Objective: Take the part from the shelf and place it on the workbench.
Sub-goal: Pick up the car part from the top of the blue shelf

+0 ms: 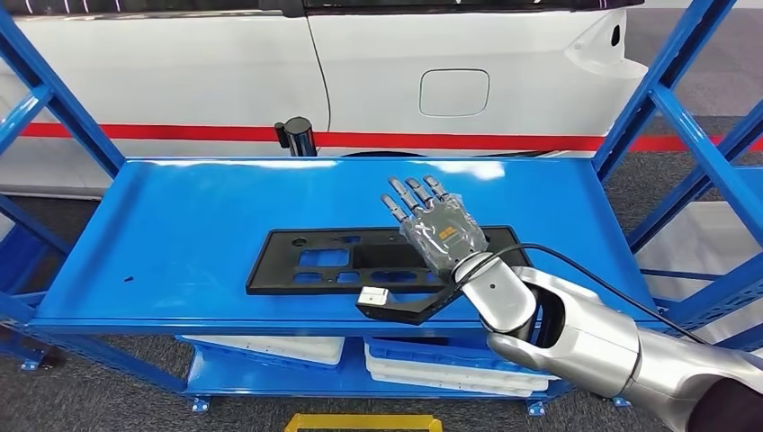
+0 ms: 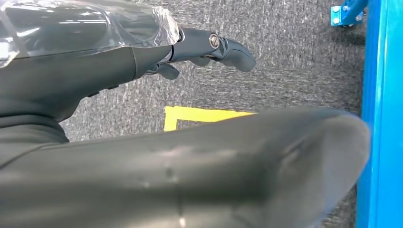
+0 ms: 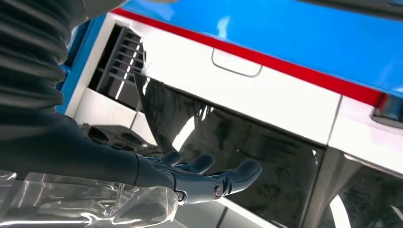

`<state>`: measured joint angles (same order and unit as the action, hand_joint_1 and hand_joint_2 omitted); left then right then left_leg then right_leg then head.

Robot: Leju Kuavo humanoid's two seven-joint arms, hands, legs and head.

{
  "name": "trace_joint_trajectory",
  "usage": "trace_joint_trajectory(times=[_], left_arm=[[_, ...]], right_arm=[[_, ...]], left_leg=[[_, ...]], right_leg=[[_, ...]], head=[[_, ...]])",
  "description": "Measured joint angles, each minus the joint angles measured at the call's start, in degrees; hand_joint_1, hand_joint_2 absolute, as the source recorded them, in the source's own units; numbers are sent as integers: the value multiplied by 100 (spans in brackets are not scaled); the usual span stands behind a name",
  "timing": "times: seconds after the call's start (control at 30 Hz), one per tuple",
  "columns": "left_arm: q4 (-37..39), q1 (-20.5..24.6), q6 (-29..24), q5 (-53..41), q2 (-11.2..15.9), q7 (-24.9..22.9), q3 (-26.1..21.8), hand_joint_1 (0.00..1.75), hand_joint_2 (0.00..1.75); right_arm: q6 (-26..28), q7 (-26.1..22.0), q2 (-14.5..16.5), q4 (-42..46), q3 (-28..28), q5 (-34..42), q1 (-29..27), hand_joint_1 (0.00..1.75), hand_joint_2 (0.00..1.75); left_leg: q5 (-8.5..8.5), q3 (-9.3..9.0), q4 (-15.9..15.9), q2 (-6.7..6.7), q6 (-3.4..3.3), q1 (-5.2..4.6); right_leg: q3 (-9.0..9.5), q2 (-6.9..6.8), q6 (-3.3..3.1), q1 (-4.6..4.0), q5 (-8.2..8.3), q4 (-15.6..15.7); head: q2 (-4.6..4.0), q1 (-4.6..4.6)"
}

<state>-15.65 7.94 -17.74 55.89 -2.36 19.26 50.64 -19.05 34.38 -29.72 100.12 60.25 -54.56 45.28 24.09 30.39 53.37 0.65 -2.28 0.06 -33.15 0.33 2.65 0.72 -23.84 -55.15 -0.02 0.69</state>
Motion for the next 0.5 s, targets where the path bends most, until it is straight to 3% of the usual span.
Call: trace_joint_trajectory(times=[0.13, 0.2, 0.27, 0.3, 0.33, 0.37, 0.43, 0.5], left_arm=[[0, 2, 10, 0, 0, 2, 2, 0, 0], [0, 3, 11, -1, 0, 2, 2, 0, 0], [0, -3, 14, -2, -2, 2, 2, 0, 0], [0, -8, 14, -2, -3, 2, 2, 0, 0], [0, -13, 14, -1, -4, 2, 2, 0, 0], [0, -15, 14, 0, -4, 2, 2, 0, 0], [0, -7, 14, -2, -4, 3, 2, 0, 0], [0, 6, 15, -7, -5, 8, 2, 0, 0]], right_arm=[[40, -12, 19, -74, 69, 9, -48, 0, 175], [59, -16, 39, -103, 86, 24, -53, 0, 175], [72, -20, 61, -134, 117, 44, -77, 0, 175], [73, -22, 68, -151, 136, 50, -96, 0, 175], [74, -24, 75, -168, 151, 52, -115, 0, 175], [74, -25, 83, -184, 162, 55, -127, 0, 175], [80, -34, 99, -208, 170, 57, -136, 0, 175], [90, -43, 109, -227, 175, 57, -136, 0, 175]], left_leg=[[98, 44, 96, -8, 100, 10], [400, 295, 654, -19, 166, 26], [746, 727, 1530, -23, 212, 34], [808, 878, 1805, -24, 220, 36], [756, 918, 1839, -24, 219, 36], [601, 828, 1609, -24, 211, 36], [193, 403, 690, -24, 175, 30], [-18, 113, 78, -22, 126, 12]], right_leg=[[29, 6, -125, 0, -8, 78], [52, -1, -167, 22, -7, 92], [58, -3, -183, 23, -13, 92], [60, -3, -184, 23, -15, 92], [64, -1, -185, 22, -16, 92], [71, 1, -184, 22, -17, 91], [91, 6, -172, 14, -23, 90], [98, 15, -135, -7, -35, 86]], head=[[0, -7], [0, -19], [0, -27], [0, -28], [0, -28], [0, -28], [0, -28], [0, -22]])
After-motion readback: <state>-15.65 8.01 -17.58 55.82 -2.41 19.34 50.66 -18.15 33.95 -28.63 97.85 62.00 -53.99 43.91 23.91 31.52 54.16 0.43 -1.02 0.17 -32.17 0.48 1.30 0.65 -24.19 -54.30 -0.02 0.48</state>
